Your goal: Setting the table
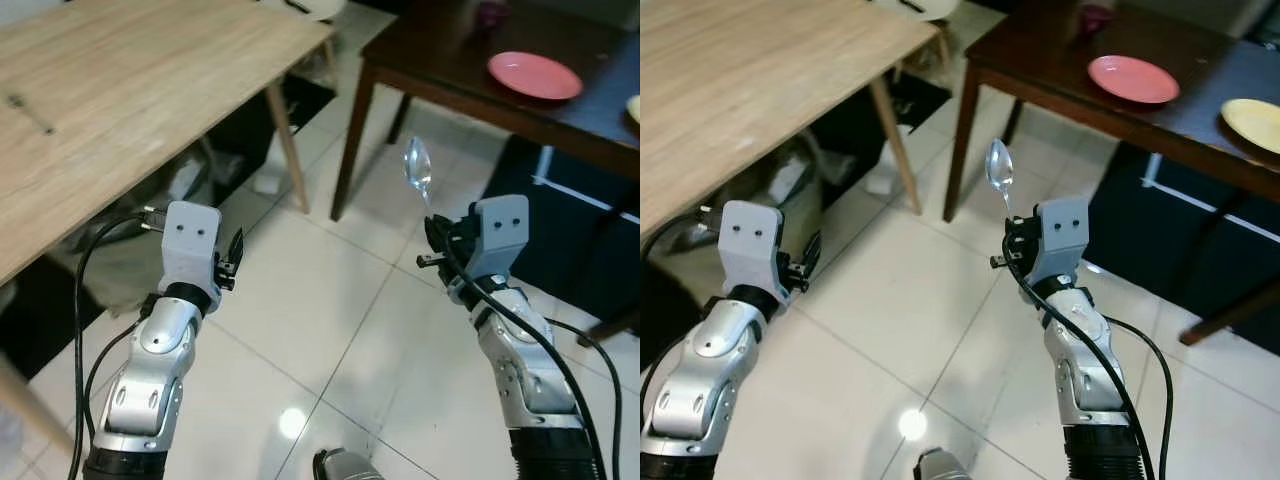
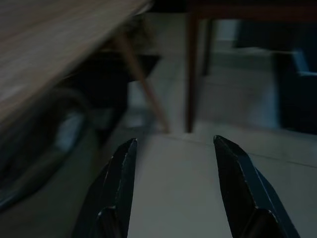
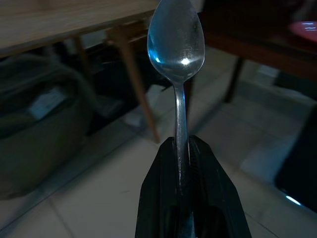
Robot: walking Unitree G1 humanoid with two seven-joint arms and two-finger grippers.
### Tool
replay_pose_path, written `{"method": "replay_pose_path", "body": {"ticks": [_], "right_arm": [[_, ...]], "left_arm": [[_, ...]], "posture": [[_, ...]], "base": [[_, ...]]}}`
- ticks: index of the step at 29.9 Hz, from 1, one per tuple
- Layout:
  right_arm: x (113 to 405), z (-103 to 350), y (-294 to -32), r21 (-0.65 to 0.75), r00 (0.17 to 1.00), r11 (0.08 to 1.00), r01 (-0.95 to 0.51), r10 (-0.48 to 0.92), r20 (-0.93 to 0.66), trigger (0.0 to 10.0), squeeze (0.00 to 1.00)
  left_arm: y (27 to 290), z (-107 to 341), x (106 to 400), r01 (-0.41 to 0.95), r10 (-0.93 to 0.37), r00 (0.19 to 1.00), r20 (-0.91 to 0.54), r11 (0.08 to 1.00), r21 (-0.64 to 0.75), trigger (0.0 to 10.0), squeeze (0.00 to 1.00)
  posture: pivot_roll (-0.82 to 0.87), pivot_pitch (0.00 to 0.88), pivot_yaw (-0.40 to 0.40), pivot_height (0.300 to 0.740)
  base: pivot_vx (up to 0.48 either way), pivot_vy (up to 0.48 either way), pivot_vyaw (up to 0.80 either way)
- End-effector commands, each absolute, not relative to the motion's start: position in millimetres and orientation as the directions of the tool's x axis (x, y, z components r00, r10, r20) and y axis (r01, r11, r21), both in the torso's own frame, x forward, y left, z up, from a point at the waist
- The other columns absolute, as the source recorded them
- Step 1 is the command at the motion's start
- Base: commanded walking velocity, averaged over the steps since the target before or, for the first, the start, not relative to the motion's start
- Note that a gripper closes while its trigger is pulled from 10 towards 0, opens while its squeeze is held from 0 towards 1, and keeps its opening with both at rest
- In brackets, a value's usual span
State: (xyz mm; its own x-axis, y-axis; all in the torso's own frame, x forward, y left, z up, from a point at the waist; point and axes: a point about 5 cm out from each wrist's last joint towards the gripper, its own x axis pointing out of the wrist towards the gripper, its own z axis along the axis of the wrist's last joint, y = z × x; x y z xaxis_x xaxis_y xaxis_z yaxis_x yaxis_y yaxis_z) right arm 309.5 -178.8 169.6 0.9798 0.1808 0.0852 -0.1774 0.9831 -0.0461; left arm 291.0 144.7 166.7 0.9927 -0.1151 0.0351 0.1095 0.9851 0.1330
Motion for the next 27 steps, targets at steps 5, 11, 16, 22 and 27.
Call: {"method": "replay_pose_path", "body": {"ticks": [5, 11, 16, 22, 27], "right_arm": [[307.9, 168.9, -180.9, -0.037, 0.982, 0.985, -0.169, 0.172, 0.083, 10.0, 0.00], [308.2, 169.4, -181.0, -0.038, 0.981, 0.985, -0.170, 0.173, 0.084, 10.0, 0.00], [308.6, 169.5, -181.0, -0.039, 0.981, 0.985, -0.170, 0.173, 0.084, 10.0, 0.00], [308.9, 169.7, -181.0, -0.040, 0.981, 0.984, -0.171, 0.174, 0.085, 10.0, 0.00], [309.0, 170.1, -180.8, -0.041, 0.980, 0.984, -0.174, 0.177, 0.086, 10.0, 0.00]], "left_arm": [[144.0, 162.2, 289.7, 0.111, -0.115, 0.993, 0.017, 0.984, 0.139, 10.0, 0.00], [143.7, 162.0, 289.9, 0.111, -0.115, 0.993, 0.018, 0.984, 0.140, 10.0, 0.00], [143.8, 162.0, 290.4, 0.112, -0.116, 0.993, 0.019, 0.984, 0.141, 10.0, 0.00], [143.9, 162.2, 290.6, 0.112, -0.116, 0.993, 0.020, 0.983, 0.142, 10.0, 0.00], [143.6, 162.5, 290.8, 0.111, -0.115, 0.993, 0.023, 0.983, 0.144, 10.0, 0.00]], "posture": [[-0.12, 0.048, 0.018, 0.740], [-0.12, 0.046, 0.018, 0.740], [-0.12, 0.044, 0.018, 0.740], [-0.12, 0.043, 0.018, 0.740], [-0.12, 0.039, 0.018, 0.740]], "base": [[0.000, 0.000, -0.79], [0.000, 0.000, -0.79], [0.000, 0.000, -0.79], [0.000, 0.000, -0.79], [0.000, 0.000, -0.79]]}}
